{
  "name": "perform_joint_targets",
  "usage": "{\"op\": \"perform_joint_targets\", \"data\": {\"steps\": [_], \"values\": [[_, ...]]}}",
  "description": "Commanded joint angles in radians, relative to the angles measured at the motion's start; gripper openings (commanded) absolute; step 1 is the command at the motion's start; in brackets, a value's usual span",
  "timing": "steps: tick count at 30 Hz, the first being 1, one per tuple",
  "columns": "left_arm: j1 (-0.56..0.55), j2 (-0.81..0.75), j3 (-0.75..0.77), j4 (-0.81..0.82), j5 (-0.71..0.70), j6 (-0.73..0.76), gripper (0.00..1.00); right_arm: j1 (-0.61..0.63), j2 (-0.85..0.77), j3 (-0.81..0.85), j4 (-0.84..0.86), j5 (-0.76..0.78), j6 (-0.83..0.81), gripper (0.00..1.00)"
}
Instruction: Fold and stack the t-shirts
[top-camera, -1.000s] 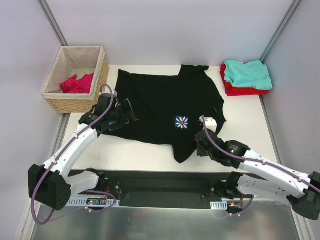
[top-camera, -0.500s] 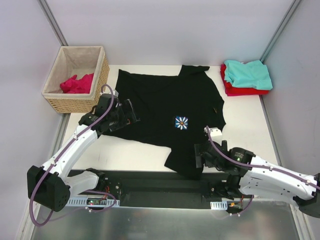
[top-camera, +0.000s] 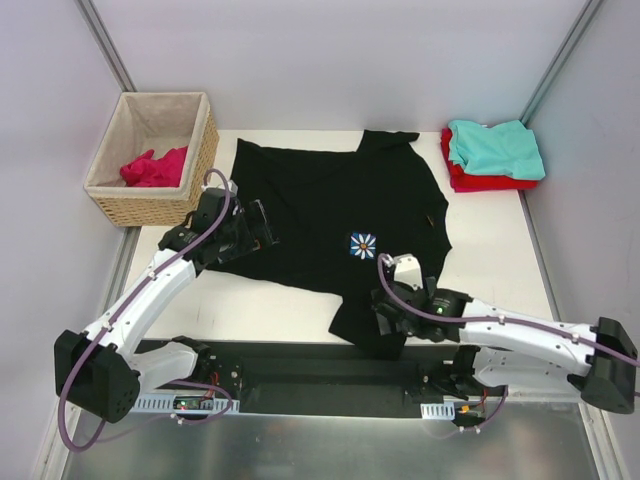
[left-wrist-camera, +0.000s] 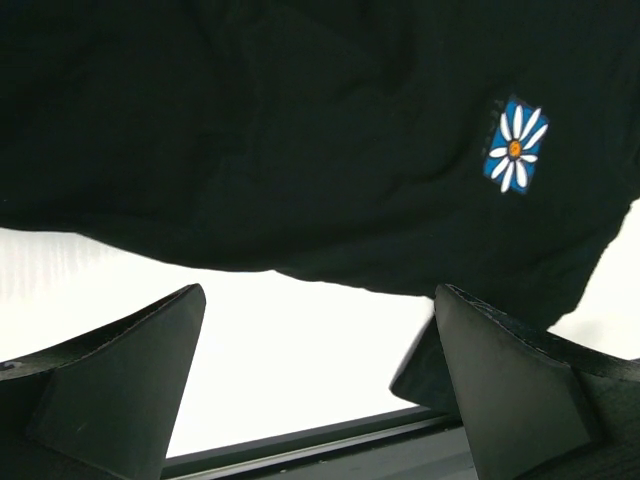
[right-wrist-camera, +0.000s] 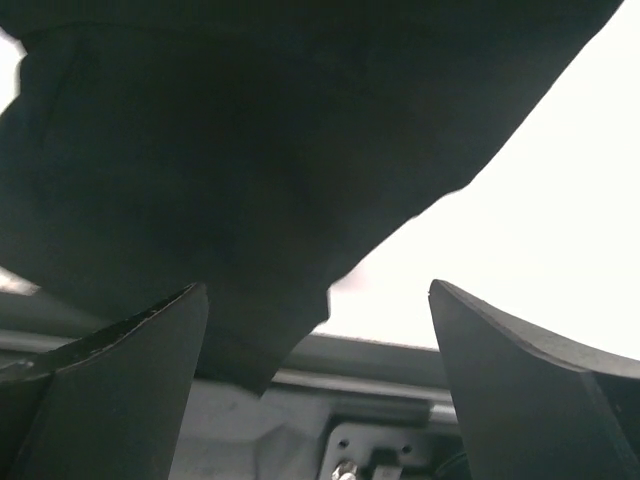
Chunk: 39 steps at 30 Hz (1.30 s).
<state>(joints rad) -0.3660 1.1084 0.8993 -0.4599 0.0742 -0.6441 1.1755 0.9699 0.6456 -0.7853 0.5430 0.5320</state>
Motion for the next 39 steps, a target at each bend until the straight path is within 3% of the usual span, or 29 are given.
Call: {"op": "perform_joint_targets", "data": {"steps": [1, 6, 11, 18, 29, 39], "values": [[-0.010, 0.027, 0.038, -0.048, -0.111, 0.050, 0.99, -0.093, 0.090, 0.127, 0.089, 0.115, -0.150, 0.96], [-0.008, 0.129, 0.024, -0.052, -0.192, 0.057, 0.99, -0.295, 0.226, 0.154, 0.293, 0.009, -0.325, 0.96], [0.001, 0.249, 0.010, -0.025, -0.228, 0.040, 0.99, -0.456, 0.375, 0.189, 0.417, -0.075, -0.369, 0.96], [0.042, 0.336, 0.091, 0.013, -0.183, 0.020, 0.99, -0.661, 0.556, 0.334, 0.443, -0.195, -0.418, 0.96], [0.056, 0.447, 0.292, 0.023, -0.128, 0.034, 0.99, -0.783, 0.777, 0.542, 0.423, -0.268, -0.452, 0.96], [0.056, 0.334, 0.164, 0.040, -0.112, 0.018, 0.99, -0.829, 0.909, 0.617, 0.383, -0.236, -0.466, 0.96]]}}
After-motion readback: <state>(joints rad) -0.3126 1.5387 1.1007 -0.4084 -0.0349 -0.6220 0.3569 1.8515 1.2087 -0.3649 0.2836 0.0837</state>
